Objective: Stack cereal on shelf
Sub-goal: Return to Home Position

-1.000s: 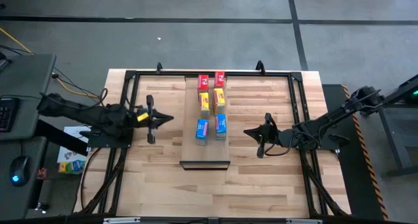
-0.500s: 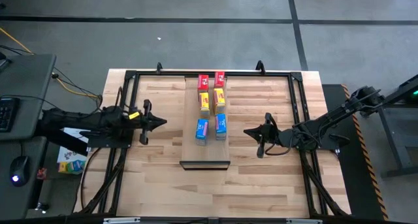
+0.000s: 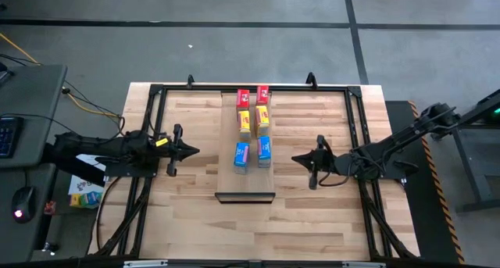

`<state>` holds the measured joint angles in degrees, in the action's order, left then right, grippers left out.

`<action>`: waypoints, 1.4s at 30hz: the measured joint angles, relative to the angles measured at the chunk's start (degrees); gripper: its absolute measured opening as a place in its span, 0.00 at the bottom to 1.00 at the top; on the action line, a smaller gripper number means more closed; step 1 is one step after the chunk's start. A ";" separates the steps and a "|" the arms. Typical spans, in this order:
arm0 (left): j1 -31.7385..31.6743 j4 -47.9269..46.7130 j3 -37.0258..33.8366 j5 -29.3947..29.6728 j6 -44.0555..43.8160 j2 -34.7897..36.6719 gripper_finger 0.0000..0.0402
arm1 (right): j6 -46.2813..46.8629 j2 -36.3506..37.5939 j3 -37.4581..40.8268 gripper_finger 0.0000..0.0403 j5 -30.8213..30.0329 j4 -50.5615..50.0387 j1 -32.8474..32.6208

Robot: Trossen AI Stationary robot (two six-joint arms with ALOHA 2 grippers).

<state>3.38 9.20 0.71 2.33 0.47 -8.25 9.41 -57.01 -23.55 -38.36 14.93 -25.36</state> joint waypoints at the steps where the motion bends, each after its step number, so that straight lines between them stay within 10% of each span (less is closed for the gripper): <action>1: 0.02 -0.22 0.00 0.02 -0.35 0.00 0.00 | -0.54 0.49 -0.01 0.00 1.36 -0.77 0.06; 9: 0.02 -1.06 0.00 1.20 0.11 -0.17 0.00 | -1.53 11.63 3.15 0.00 7.21 -7.94 5.10; 19: 0.02 -1.24 0.00 1.33 0.15 -0.17 0.00 | -4.09 38.18 22.88 0.00 34.21 5.97 26.10; 26: 0.02 -1.33 0.00 1.33 0.17 -0.20 0.00 | -7.84 46.74 22.95 0.00 44.71 0.80 29.24; 42: 0.02 -1.66 0.00 1.35 0.17 -0.18 0.00 | -8.44 47.25 22.97 0.00 40.53 -4.73 28.26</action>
<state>3.40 7.55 0.71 3.68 0.64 -8.43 0.97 -9.76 -0.58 2.16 10.20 2.90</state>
